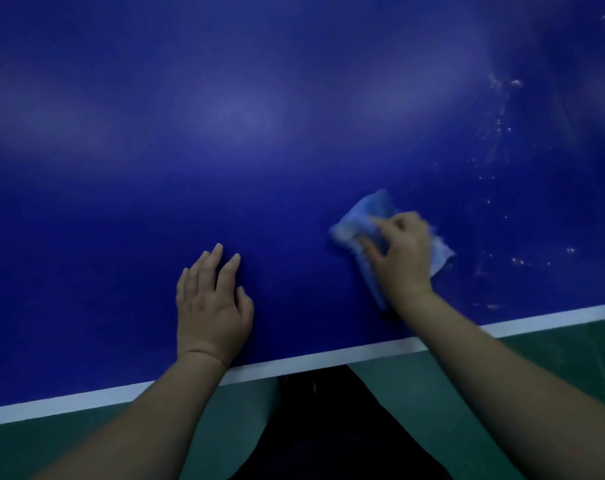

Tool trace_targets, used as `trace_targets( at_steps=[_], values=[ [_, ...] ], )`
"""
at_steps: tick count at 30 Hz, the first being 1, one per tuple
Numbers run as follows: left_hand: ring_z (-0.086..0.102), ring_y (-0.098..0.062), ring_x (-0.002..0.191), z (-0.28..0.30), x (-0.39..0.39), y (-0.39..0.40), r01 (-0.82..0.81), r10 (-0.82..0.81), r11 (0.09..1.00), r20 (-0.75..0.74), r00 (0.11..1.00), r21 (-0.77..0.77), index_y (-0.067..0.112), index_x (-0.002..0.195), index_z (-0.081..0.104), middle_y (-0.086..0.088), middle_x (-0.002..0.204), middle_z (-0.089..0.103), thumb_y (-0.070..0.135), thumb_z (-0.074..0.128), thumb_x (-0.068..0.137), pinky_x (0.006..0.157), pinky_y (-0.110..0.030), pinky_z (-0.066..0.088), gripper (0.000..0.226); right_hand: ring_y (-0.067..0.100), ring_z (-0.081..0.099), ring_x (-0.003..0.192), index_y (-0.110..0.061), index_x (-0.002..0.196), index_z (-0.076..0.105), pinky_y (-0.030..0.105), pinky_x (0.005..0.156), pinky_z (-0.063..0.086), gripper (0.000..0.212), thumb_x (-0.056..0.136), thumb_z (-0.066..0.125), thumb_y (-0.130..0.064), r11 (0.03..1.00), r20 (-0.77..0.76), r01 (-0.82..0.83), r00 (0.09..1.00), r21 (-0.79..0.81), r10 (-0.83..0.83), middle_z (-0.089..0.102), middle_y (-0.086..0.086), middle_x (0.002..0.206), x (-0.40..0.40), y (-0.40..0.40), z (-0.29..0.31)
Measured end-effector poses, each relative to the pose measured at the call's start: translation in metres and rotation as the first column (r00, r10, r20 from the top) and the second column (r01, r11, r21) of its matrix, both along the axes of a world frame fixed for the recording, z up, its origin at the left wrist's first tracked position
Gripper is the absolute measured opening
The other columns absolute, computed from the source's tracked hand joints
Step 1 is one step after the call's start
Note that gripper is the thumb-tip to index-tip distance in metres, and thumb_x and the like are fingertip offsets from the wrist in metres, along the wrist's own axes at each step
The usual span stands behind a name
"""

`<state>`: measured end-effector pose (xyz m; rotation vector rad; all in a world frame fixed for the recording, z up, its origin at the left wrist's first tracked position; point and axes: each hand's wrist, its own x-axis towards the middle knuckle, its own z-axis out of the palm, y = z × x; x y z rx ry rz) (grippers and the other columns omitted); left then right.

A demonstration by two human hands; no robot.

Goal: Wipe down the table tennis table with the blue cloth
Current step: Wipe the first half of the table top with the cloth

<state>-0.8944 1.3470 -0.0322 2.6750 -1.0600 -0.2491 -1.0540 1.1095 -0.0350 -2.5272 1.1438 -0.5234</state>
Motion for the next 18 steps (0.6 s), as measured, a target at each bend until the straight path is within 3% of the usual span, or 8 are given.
trace_targets(
  at_steps=[2, 4, 6, 8, 10, 13, 15, 18],
  values=[
    [0.030, -0.030, 0.140, -0.001, -0.001, 0.001, 0.005, -0.005, 1.000, 0.002, 1.000, -0.007, 0.013, 0.136, 0.051, -0.011, 0.150, 0.039, 0.027, 0.040, 0.087, 0.118, -0.052, 0.019, 0.052, 0.027, 0.049, 0.077, -0.007, 0.100, 0.072, 0.036, 0.066, 0.038, 0.027, 0.079, 0.076, -0.024, 0.972, 0.005, -0.233, 0.972, 0.013, 0.233, 0.054, 0.013, 0.082, -0.020, 0.016, 0.000],
    [0.030, -0.030, 0.140, -0.002, 0.000, 0.001, 0.007, -0.007, 1.000, 0.004, 1.000, -0.013, 0.013, 0.136, 0.050, -0.011, 0.150, 0.038, 0.027, 0.040, 0.087, 0.119, -0.051, 0.017, 0.051, 0.028, 0.049, 0.076, -0.005, 0.098, 0.072, 0.037, 0.066, 0.038, 0.026, 0.079, 0.077, -0.021, 0.976, -0.033, -0.218, 0.976, -0.020, 0.217, 0.054, 0.015, 0.081, -0.051, -0.006, 0.001],
    [0.030, -0.031, 0.140, -0.004, 0.000, 0.001, 0.006, -0.006, 1.000, 0.010, 1.000, -0.015, 0.013, 0.135, 0.050, -0.011, 0.150, 0.037, 0.026, 0.041, 0.087, 0.119, -0.051, 0.017, 0.051, 0.035, 0.051, 0.080, -0.003, 0.096, 0.070, 0.039, 0.068, 0.039, 0.024, 0.080, 0.075, -0.021, 0.997, -0.066, 0.041, 0.997, -0.064, -0.045, 0.055, 0.019, 0.086, -0.079, -0.040, 0.003],
    [0.030, -0.031, 0.140, -0.005, 0.000, 0.001, 0.000, 0.001, 1.000, 0.013, 1.000, -0.011, 0.013, 0.136, 0.050, -0.011, 0.150, 0.037, 0.027, 0.040, 0.087, 0.119, -0.051, 0.016, 0.051, 0.038, 0.051, 0.089, -0.005, 0.099, 0.069, 0.038, 0.073, 0.038, 0.029, 0.085, 0.068, -0.030, 0.919, -0.075, 0.394, 0.916, -0.010, -0.393, 0.054, 0.021, 0.098, -0.091, -0.061, 0.004],
    [0.029, -0.031, 0.140, -0.005, -0.001, 0.001, -0.001, 0.002, 1.000, 0.013, 1.000, -0.006, 0.013, 0.136, 0.049, -0.011, 0.150, 0.037, 0.028, 0.039, 0.087, 0.119, -0.051, 0.016, 0.052, 0.037, 0.051, 0.094, -0.008, 0.100, 0.069, 0.041, 0.076, 0.040, 0.030, 0.086, 0.065, -0.034, 0.865, -0.095, 0.502, 0.861, -0.002, -0.500, 0.053, 0.019, 0.104, -0.079, -0.048, 0.004],
    [0.027, -0.032, 0.141, -0.006, -0.001, 0.000, 0.003, -0.003, 1.000, 0.010, 1.000, 0.008, 0.013, 0.138, 0.048, -0.012, 0.152, 0.035, 0.021, 0.046, 0.091, 0.119, -0.052, 0.017, 0.047, 0.031, 0.050, 0.083, -0.009, 0.100, 0.071, 0.040, 0.070, 0.041, 0.025, 0.081, 0.074, -0.025, 0.988, -0.033, 0.155, 0.987, 0.004, -0.155, 0.055, 0.017, 0.092, -0.063, 0.005, 0.001],
    [0.025, -0.032, 0.143, -0.007, 0.000, -0.001, 0.001, -0.001, 1.000, 0.004, 1.000, 0.017, 0.012, 0.139, 0.047, -0.012, 0.153, 0.033, 0.017, 0.050, 0.092, 0.119, -0.052, 0.015, 0.047, 0.028, 0.048, 0.077, -0.007, 0.103, 0.072, 0.036, 0.066, 0.040, 0.027, 0.080, 0.076, -0.021, 0.997, -0.019, -0.071, 0.997, 0.010, 0.071, 0.054, 0.015, 0.086, -0.080, 0.023, -0.001],
    [0.024, -0.031, 0.144, -0.004, -0.003, -0.004, -0.034, 0.034, 0.999, -0.005, 0.999, 0.025, 0.012, 0.140, 0.046, -0.012, 0.154, 0.032, 0.016, 0.048, 0.093, 0.120, -0.050, 0.012, 0.047, 0.029, 0.047, 0.076, -0.005, 0.098, 0.072, 0.038, 0.065, 0.041, 0.024, 0.078, 0.078, -0.019, 0.999, -0.051, 0.021, 0.998, -0.035, -0.022, 0.053, 0.016, 0.084, -0.130, -0.007, 0.000]
  ],
)
